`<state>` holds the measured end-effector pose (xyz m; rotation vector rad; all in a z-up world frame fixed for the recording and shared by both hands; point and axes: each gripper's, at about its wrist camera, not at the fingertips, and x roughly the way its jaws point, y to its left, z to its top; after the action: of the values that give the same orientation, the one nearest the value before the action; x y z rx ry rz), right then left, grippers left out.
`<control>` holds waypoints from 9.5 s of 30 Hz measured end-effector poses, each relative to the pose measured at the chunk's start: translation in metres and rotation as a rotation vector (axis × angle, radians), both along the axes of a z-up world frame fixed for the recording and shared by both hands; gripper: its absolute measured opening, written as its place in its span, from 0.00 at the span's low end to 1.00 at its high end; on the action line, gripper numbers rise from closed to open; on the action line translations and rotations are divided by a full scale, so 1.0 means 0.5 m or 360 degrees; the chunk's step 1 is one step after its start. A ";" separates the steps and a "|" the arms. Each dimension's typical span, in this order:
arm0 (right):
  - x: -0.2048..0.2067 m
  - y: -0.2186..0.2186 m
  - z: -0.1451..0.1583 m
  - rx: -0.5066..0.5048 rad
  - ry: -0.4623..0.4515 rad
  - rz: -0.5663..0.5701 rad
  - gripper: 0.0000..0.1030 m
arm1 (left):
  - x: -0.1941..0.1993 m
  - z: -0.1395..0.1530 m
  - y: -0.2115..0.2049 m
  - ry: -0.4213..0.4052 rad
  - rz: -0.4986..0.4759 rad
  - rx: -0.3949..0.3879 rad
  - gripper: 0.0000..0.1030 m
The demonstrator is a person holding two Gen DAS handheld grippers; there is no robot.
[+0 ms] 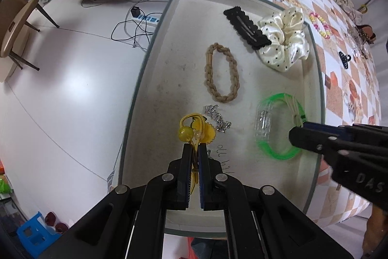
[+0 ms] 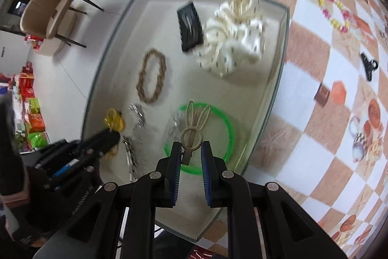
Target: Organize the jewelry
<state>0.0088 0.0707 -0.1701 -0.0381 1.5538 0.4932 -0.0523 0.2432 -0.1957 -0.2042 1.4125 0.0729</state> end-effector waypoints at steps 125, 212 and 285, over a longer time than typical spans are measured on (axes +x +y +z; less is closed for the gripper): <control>0.213 -0.499 0.072 0.0067 -0.0343 -0.0608 0.24 | 0.441 0.152 -0.478 -0.0310 -0.0447 -0.0084 0.13; -0.026 -0.115 0.140 -0.0069 -0.0182 -0.0390 0.76 | 0.008 0.135 -0.076 -0.0100 -0.0174 0.0172 1.00; -0.038 -0.080 0.187 -0.0140 -0.0254 -0.0342 0.79 | -0.011 0.172 -0.054 -0.0114 -0.0172 0.0184 1.00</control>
<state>-0.0101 0.0309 -0.0764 0.0214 1.4029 0.2455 -0.0580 0.2163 -0.1099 -0.0342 1.3410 0.0575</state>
